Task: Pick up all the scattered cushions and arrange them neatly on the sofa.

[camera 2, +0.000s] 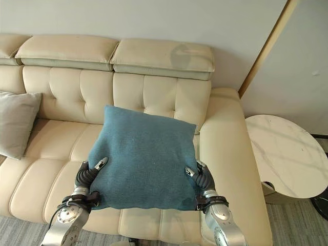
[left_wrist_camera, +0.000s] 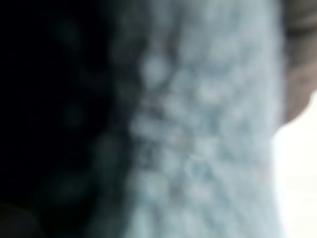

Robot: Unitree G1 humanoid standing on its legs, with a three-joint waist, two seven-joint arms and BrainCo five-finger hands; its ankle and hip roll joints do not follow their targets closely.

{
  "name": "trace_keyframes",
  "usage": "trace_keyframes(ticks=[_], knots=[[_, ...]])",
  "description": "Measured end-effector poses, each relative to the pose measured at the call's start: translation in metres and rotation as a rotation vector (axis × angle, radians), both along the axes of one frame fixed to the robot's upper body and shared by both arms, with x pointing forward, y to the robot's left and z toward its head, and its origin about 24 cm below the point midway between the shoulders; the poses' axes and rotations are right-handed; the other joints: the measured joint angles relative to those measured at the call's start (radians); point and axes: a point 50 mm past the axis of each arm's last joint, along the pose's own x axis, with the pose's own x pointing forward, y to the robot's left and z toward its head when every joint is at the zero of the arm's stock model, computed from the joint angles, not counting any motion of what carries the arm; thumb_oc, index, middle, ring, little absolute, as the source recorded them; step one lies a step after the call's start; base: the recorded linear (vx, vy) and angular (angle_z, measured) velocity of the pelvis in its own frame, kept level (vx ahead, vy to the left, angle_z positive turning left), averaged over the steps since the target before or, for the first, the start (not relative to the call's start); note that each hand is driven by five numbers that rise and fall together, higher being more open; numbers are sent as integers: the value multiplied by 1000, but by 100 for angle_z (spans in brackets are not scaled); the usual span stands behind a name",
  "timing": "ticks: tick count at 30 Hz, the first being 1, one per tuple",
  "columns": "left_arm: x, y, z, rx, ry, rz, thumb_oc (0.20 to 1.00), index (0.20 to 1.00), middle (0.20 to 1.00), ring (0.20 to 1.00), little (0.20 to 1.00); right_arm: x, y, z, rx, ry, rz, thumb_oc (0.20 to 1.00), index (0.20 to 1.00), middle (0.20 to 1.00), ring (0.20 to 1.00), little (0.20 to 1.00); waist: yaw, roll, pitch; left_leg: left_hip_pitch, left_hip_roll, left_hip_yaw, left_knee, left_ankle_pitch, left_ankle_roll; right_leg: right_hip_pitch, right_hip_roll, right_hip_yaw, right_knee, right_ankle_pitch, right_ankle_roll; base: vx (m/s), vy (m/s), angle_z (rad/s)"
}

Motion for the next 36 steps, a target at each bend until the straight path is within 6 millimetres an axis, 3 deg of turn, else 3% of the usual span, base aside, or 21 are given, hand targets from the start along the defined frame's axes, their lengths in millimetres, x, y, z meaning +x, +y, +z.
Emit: trace_keyframes(ticks=[4,8,10,12,13,15,18,21,24,25,26,27,29,31,36], knots=[[8,2,3,19,-9,-21,200,200,200,200,200,8,1,4,-26,-10,7,200,200,200,200,200,-4,-5,2,10,-1,24,0,-6,1,-5,3,24,0,1,1,19,80,-16],[36,2,20,62,-70,-44,200,200,200,200,200,36,3,16,-95,-61,11,200,200,200,200,200,-11,-12,3,-8,10,53,-6,-7,-1,-46,8,59,-5,17,4,-127,40,-29],[59,0,37,117,-129,-53,200,200,200,200,200,58,9,31,-136,-115,21,200,200,200,200,200,-13,-15,3,-57,12,60,-3,2,-3,-101,10,74,-4,29,16,-259,-13,-16],[92,-3,68,199,-215,-62,200,200,200,200,200,87,13,55,-173,-190,2,200,200,200,200,200,-14,-20,10,-137,14,63,1,40,6,-182,12,80,0,59,15,-267,-26,-5],[124,-5,107,283,-307,-52,200,200,200,200,200,117,17,89,-224,-280,-26,200,200,200,200,200,-17,-26,44,-202,17,63,2,68,7,-247,17,84,0,88,12,-306,-43,-3],[142,-4,132,347,-363,-24,200,200,200,200,200,133,23,108,-266,-329,-40,200,200,200,200,200,-19,-28,60,-263,22,63,32,76,10,-304,18,84,19,93,10,-255,-46,0],[173,-5,212,540,-525,61,200,200,200,200,200,169,29,182,-383,-499,-118,200,200,200,200,200,-20,-21,136,-413,32,49,92,79,-11,-441,22,76,62,105,-11,-69,-25,5],[179,-6,231,654,-577,131,200,200,200,200,200,173,34,209,-457,-592,-176,200,200,200,200,200,-19,-14,178,-461,33,40,95,88,-10,-487,23,72,63,114,-17,-85,-54,1],[186,-2,255,857,-617,254,200,200,200,200,200,176,36,248,-602,-747,-310,200,200,200,200,200,-19,-2,221,-542,37,23,113,103,-1,-571,24,62,100,119,-17,-36,-44,8],[191,-1,262,984,-588,284,341,341,341,341,341,181,36,260,-673,-775,-352,200,200,200,200,200,-21,0,222,-589,38,15,126,106,1,-610,27,52,106,123,-25,-38,-68,15],[192,-2,268,1034,-584,312,1000,1000,1000,1000,1000,181,36,268,-686,-800,-384,545,545,545,545,545,-16,1,225,-616,41,12,124,113,3,-639,28,47,114,125,-32,-19,-50,14],[195,-4,268,1114,-564,340,1000,1000,1000,1000,1000,182,37,272,-747,-821,-421,1000,1000,1000,1000,1000,-13,0,230,-642,42,3,127,116,5,-668,30,45,128,122,-34,81,-76,12],[198,-10,279,1220,-547,397,1000,1000,1000,1000,1000,187,36,283,-880,-839,-490,1000,1000,1000,1000,1000,-4,-1,278,-673,42,-9,126,115,4,-710,31,42,169,92,-36,98,-67,13],[199,-12,291,1295,-552,419,1000,1000,1000,1000,1000,191,26,283,-957,-801,-528,1000,1000,1000,1000,1000,0,-1,283,-710,42,-19,126,117,4,-746,30,31,180,88,-39,16,-21,12],[197,-9,309,1247,-568,466,1000,1000,1000,1000,1000,191,15,287,-966,-794,-593,1000,1000,1000,1000,1000,-2,-3,310,-707,39,-35,127,117,5,-752,20,17,216,72,-42,15,-11,7]])
